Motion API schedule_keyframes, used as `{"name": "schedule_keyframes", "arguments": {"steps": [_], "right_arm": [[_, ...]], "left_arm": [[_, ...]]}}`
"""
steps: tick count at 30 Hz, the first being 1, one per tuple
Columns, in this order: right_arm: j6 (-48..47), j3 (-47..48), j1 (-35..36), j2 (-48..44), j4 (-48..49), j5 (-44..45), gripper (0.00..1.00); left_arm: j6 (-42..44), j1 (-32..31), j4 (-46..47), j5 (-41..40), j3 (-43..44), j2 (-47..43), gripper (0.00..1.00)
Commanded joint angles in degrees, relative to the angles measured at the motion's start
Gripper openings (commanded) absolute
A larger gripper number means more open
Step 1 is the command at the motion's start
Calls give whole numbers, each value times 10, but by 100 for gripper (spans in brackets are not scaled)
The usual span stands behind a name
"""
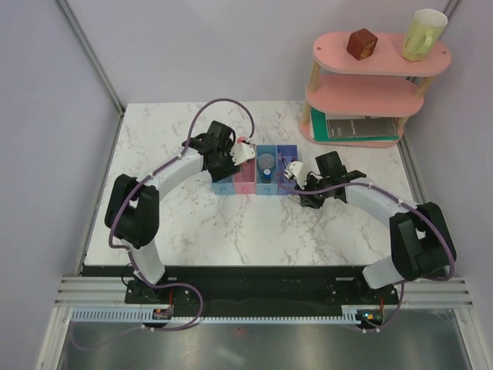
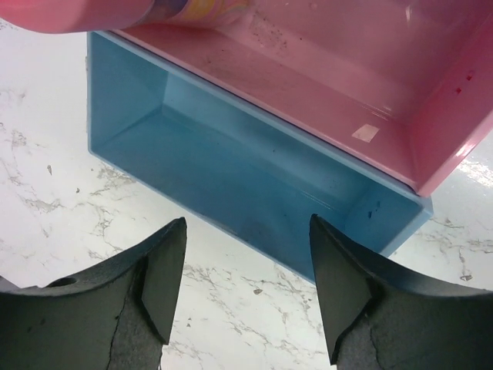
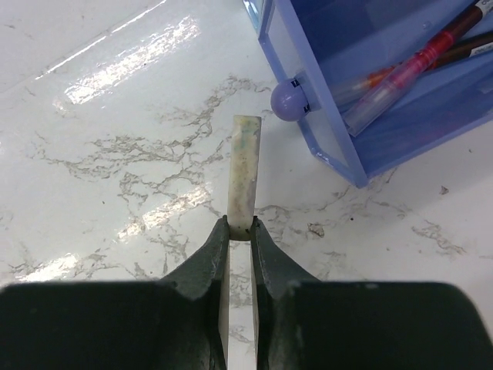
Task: Sort the stationery into containers
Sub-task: Pick up the stationery from the center of the board, then place the stationery in the storage box.
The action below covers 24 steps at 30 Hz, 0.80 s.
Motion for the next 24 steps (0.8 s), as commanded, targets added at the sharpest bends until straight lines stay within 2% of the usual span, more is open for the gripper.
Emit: {"name": "schedule_keyframes", "arguments": {"steps": [1,7,13,17,20,24], "right_arm": [[8,25,3,-51,-21,-5,4],[7,49,10,-103,-67,0,3],[16,104,26,-109,-78,17,3],[30,162,47,-59,-74,32,3],[38,217,74,-23,-67,49,4],[48,302,113,70,-61,64,4]], "left_arm": [[-32,2,19,-6,31,-27,72],[-61,2,18,-36,35,-117,74],[-93,4,12,-71,-13,-231,86],[-135,20,-2,-58,-41,-302,99],[-156,49,-10,-37,-57,-344,100],[-167,79,-12,-9,-81,-388,100]]}}
